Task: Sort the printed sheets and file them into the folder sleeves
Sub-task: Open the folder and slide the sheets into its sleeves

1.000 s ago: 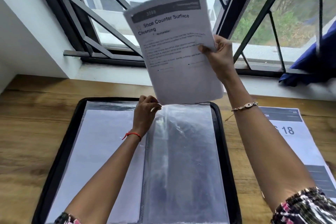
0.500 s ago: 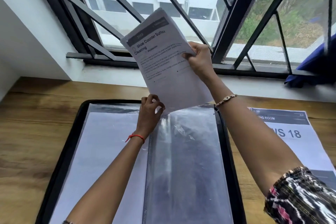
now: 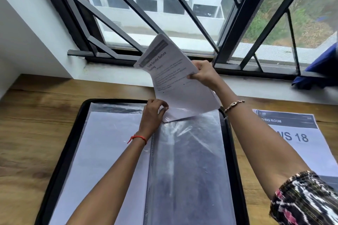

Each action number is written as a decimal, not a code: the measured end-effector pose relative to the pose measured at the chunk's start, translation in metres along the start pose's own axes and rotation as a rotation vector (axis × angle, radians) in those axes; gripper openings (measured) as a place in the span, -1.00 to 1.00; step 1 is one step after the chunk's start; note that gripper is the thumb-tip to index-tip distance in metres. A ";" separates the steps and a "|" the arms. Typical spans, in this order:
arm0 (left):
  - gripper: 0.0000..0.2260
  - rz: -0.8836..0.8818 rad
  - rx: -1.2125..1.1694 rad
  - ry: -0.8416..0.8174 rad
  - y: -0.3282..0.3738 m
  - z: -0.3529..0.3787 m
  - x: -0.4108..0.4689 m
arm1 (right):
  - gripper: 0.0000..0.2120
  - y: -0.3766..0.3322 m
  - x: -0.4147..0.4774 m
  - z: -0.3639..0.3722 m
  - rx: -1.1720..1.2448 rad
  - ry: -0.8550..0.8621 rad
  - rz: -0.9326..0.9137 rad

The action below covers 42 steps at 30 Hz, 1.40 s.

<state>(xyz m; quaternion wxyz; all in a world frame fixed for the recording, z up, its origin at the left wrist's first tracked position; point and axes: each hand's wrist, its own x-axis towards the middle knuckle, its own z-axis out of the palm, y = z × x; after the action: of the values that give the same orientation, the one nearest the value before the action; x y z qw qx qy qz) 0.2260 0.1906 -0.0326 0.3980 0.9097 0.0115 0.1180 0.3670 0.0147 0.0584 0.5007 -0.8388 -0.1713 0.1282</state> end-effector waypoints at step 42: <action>-0.76 0.205 0.157 -0.064 0.100 0.079 -0.003 | -0.79 -0.011 -0.003 0.006 0.343 -0.018 0.094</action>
<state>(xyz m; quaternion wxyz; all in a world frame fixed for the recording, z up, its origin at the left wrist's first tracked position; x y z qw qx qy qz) 0.2331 0.0649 -0.0126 0.3118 0.9377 -0.0850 0.1277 0.3604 0.0233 0.0649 0.6284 -0.7469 -0.1121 0.1862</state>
